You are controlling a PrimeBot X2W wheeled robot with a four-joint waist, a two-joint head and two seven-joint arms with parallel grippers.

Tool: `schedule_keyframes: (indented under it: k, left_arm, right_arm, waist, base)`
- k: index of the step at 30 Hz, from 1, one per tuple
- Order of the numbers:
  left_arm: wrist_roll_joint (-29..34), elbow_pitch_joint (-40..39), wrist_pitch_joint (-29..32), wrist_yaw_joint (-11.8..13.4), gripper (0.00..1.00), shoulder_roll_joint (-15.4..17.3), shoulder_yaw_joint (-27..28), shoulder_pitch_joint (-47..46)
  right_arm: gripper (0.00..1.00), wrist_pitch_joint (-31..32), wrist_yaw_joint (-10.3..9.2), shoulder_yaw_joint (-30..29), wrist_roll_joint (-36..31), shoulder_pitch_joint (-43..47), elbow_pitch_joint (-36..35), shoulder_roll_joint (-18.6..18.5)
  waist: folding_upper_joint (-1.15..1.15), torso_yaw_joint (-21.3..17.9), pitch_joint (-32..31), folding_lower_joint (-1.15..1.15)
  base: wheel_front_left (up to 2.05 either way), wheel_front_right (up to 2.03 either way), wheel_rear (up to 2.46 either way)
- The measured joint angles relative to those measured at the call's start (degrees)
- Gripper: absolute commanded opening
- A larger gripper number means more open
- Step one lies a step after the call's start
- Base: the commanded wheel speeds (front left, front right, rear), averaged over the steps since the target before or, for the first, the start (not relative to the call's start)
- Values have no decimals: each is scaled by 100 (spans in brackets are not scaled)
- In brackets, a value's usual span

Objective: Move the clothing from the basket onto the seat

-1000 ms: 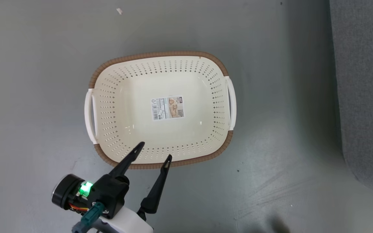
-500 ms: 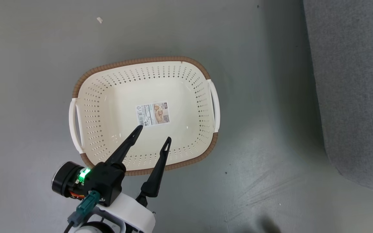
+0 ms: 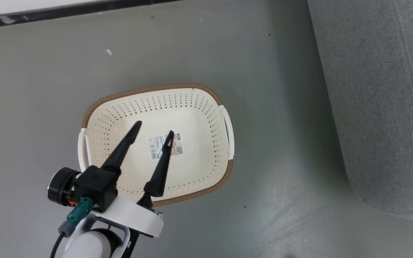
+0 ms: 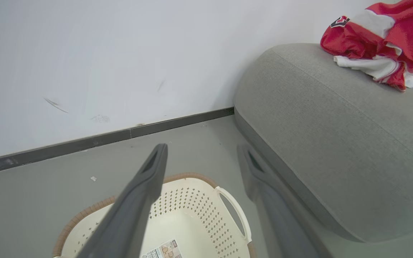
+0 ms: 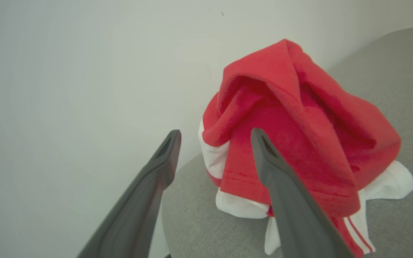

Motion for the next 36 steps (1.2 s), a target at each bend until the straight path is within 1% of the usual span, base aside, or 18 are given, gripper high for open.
schedule_keyframes:
  k: [3,7,10,13,15,18,21,23,29,36]
  left_arm:
    - [-34,131,-222,20,100,-89,165,-15]
    - [-58,302,-632,94,100,-180,390,-29]
    - [-124,454,-937,160,100,-264,567,-48]
    - [-208,656,-1238,174,100,-304,688,-36]
    - [-231,845,-1386,258,100,-324,826,20]
    - [-259,1144,-1432,374,100,-333,1024,207]
    - [-243,1389,-1486,555,100,-347,1254,360]
    - [-308,1590,-1489,569,100,-365,1322,480]
    - [-352,1925,-1512,539,100,-404,1271,748]
    - [-385,2149,-1529,344,100,-438,1203,871]
  right_arm:
    - [100,0,0,380,12,287,-383,271]
    - [100,0,0,871,-36,560,-748,508]
    - [100,0,0,1284,-188,804,-881,630]
    - [100,0,0,1593,-277,1102,-923,770]
    - [100,1,0,1897,-410,1316,-949,791]
    - [100,0,0,2236,-556,1590,-957,855]
    - [100,1,0,2617,-798,1850,-1007,878]
    - [100,1,0,2925,-806,2068,-1038,971]
    - [100,1,0,3160,-854,2551,-1084,1042]
    - [100,1,0,3087,-994,3022,-1121,1045]
  waist:
    - [0,-2,-146,0]
    - [0,20,-349,0]
    - [0,58,-508,0]
    - [0,113,-674,0]
    - [0,158,-789,0]
    - [0,239,-969,0]
    - [0,333,-1153,0]
    - [0,436,-1340,0]
    - [0,649,-1713,0]
    - [0,860,-2072,0]
  base:
    - [0,0,0]
    - [0,0,0]
    - [0,0,0]
    - [0,0,0]
    - [0,0,0]
    - [0,0,0]
    - [0,0,0]
    - [0,0,0]
    - [0,0,0]
    - [0,0,0]
